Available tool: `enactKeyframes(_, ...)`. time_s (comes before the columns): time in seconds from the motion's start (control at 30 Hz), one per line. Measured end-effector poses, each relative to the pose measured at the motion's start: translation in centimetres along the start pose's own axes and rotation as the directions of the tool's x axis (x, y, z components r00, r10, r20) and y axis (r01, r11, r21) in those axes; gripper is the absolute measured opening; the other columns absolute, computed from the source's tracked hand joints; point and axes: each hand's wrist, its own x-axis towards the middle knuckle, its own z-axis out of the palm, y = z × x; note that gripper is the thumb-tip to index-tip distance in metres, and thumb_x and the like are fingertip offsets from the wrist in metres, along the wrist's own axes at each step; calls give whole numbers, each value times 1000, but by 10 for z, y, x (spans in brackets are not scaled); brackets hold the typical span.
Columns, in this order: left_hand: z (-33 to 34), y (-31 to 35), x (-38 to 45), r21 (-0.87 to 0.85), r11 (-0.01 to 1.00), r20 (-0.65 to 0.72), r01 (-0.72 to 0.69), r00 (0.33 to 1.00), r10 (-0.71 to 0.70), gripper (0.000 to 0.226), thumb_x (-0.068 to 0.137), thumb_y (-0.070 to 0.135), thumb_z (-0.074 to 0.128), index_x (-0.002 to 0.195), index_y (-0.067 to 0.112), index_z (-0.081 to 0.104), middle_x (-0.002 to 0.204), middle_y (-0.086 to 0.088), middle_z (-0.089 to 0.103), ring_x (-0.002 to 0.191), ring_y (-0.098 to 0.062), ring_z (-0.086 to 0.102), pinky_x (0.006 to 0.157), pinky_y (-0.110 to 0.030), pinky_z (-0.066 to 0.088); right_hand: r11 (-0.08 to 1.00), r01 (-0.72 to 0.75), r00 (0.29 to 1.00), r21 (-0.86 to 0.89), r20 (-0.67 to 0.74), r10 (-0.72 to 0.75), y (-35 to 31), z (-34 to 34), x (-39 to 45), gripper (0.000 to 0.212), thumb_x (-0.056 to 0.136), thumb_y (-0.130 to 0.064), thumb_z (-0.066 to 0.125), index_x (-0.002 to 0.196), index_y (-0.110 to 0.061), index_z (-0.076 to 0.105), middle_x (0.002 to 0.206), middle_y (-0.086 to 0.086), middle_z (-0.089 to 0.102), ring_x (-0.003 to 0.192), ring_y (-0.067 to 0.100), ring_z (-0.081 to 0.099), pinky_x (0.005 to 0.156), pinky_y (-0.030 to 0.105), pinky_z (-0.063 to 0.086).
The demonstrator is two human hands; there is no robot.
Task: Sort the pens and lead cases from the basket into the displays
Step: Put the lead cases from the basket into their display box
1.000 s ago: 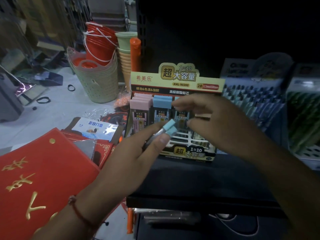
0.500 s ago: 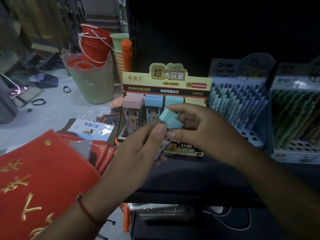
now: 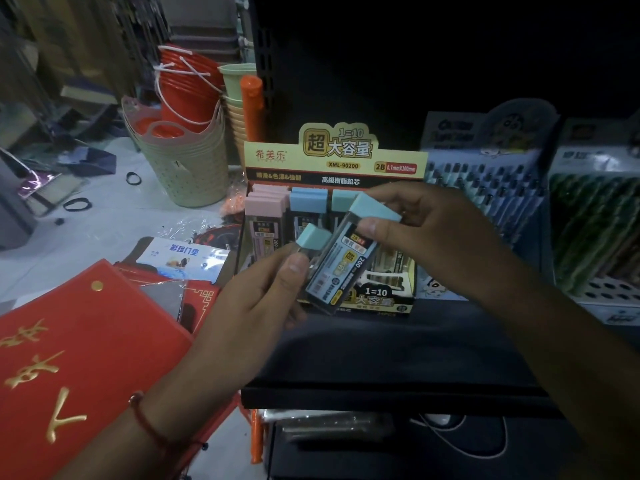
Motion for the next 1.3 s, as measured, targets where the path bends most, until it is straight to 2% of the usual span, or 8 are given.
enactKeyframes(0.27,-5,-6,5,56,998,-25,-20,999,21,28,98,56,33,98,50,60,88,12,68,74,-11,65,64,-36,53,997,54,998,60,-45,-52,-3,-5,9,16,90,-25,69,101,-37,70,95,-9,74,84,4,69,73,20,57)
enactKeyframes(0.43,-8,-10,2,121,992,-49,-40,998,46,34,96,57,34,99,36,61,87,21,66,80,-1,63,66,-23,47,994,55,992,95,-122,-44,0,-12,14,15,92,-23,67,103,-30,73,98,-6,74,89,8,70,78,30,60)
enactKeyframes(0.53,-11,-13,3,140,990,-69,-36,997,46,44,97,58,35,113,27,60,95,25,66,87,3,62,70,-17,44,991,73,979,115,-195,-50,-3,-16,15,12,95,-22,63,102,-29,70,95,-6,72,80,-2,67,69,11,51)
enactKeyframes(0.63,-14,-13,4,175,984,-94,-43,994,61,43,95,58,36,121,34,60,100,27,65,94,5,61,71,-9,41,987,88,964,135,-260,-50,-4,-18,16,11,97,-21,61,103,-24,69,97,-2,71,77,-4,63,68,11,48)
enactKeyframes(0.87,-11,-16,2,302,951,-17,-73,997,82,48,92,63,45,139,52,43,121,28,60,111,8,54,89,-25,48,983,169,948,-69,-263,-181,3,-12,20,23,97,-20,63,114,-36,62,103,-24,62,87,-14,61,73,5,46)
enactKeyframes(1.0,-13,-17,4,347,932,1,-106,994,112,51,90,66,43,140,53,41,120,25,59,112,4,54,89,-28,49,945,155,966,-288,-155,-205,4,-6,21,36,96,-28,62,129,-41,59,101,-16,58,85,-8,57,70,5,43)
enactKeyframes(1.13,-14,-17,5,393,910,43,-132,991,125,54,90,65,44,142,49,41,118,21,59,110,-1,56,85,-31,52,852,202,961,-482,-72,-269,6,0,24,38,95,-35,59,133,-33,62,101,-8,62,85,9,54,76,27,42)
enactKeyframes(1.3,-16,-18,4,440,885,98,-152,988,121,57,88,67,45,142,52,38,118,22,58,109,-1,56,85,-34,52,813,234,960,-533,-2,-278,9,4,27,38,95,-30,62,133,-33,61,98,-12,59,84,6,50,70,17,36)
